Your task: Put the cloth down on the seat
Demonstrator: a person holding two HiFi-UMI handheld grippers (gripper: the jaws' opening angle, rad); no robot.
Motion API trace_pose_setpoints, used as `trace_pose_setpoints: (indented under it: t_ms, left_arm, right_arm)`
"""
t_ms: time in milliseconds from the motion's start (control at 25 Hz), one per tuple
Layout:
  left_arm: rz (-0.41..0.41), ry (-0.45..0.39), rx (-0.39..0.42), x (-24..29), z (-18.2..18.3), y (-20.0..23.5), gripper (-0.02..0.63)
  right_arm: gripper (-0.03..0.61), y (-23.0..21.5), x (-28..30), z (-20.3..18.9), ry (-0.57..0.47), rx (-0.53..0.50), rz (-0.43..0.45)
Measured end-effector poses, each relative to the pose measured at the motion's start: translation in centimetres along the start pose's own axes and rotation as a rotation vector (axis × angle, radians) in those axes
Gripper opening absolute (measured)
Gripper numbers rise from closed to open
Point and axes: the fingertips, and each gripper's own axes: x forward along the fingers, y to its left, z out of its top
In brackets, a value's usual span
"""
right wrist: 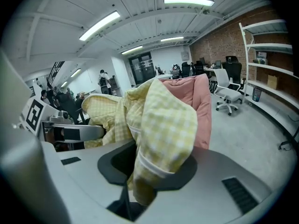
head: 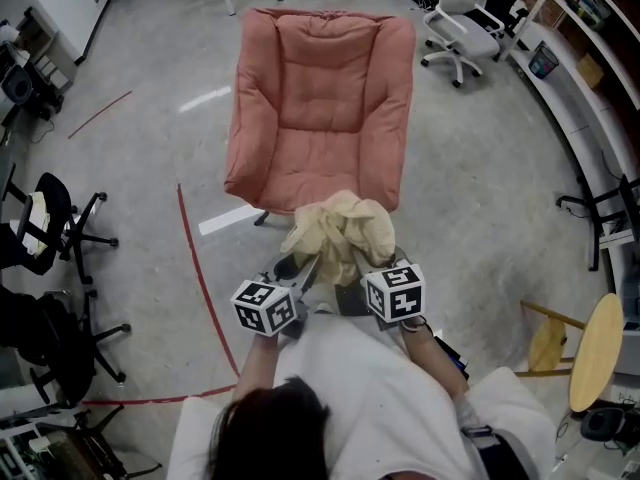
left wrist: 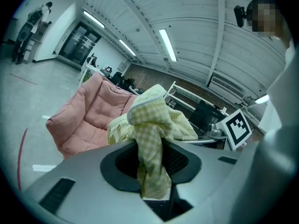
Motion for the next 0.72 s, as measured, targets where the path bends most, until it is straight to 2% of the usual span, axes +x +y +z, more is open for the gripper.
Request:
trace_pose_setpoints:
  t_ms: [480, 720]
  left_arm:
    - [0.119, -0.006, -0.036, 6.9, 5.6, 5.7, 0.121]
    - [0.172, -0.01, -0.071, 11.8, 9.7, 9.1, 0.123]
  right_arm:
    - [0.112, -4.8, 8.6, 6.3, 0.039, -0.034, 0.092]
    - [0.112, -8.2, 13.5, 10.9, 0.058, -0.052, 0.13]
